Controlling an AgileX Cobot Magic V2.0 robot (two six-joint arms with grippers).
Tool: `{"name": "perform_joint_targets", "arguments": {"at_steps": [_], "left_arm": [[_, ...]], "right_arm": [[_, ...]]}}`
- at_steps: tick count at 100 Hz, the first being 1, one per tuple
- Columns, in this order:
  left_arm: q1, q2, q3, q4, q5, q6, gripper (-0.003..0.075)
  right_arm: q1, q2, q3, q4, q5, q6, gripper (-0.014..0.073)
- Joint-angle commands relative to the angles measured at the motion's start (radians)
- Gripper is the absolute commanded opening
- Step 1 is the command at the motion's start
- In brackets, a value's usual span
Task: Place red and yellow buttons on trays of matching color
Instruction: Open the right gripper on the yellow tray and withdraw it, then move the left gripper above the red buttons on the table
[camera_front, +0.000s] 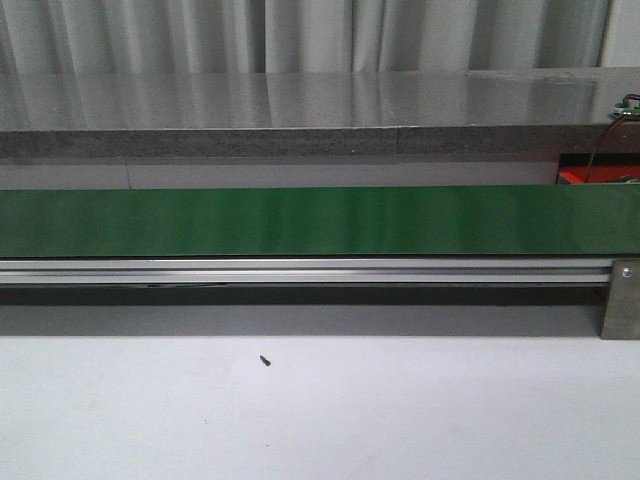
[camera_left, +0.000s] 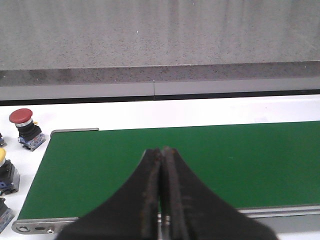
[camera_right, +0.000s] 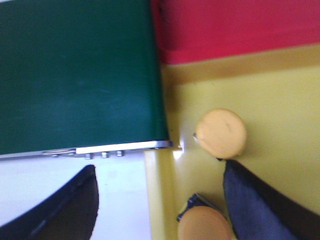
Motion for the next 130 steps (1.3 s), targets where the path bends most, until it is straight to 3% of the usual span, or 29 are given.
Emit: {"name": "perform_joint_targets", "arguments": {"at_steps": [1,19,31,61,94,103,120,130], "left_arm": [[-0.008,-0.004,-0.027,-0.008,-0.079,-0.002,-0.0019],[-0.008,-0.004,-0.027,-0.008,-0.079,-0.002,-0.0019],[-0.008,-0.004,-0.027,-0.008,-0.079,-0.002,-0.0020],[-0.008,-0.004,-0.027,-0.008,-0.079,-0.002,-0.0020],[-0.008,-0.004,-0.027,-0.008,-0.079,-0.002,-0.0008],[-0.008,-0.004,-0.027,-0.008,-0.079,-0.002,0.0090],[-0.008,-0.004,-0.027,-0.008,-0.079,-0.002,0.0460],[-0.008,-0.004,-0.027,-0.008,-0.081,-0.004,0.0585]], "right_arm": [[0.066,-0.093,-0.034,0.024,-0.053,-0.041,0.0529],[0.203,-0.185,-0.034,0.023,-0.069,-0.049,0.0527],[0.242,-0.214,-0.034,0.023,-0.041,-0.049,0.0449],[0.244,-0.222,-0.034,0.023,-0.026,-0.049,-0.0074],[0.244,-0.222,-0.034,0.023,-0.030,-0.049,-0.0069],[0.244,-0.222,-0.034,0.023,-0.030,-0.049,-0.0069],[0.244,-0.222,-0.034,0.023,-0.030,-0.049,-0.0069],[0.244,-0.222,-0.034,0.023,-0.030,-0.049,-0.0069]]}}
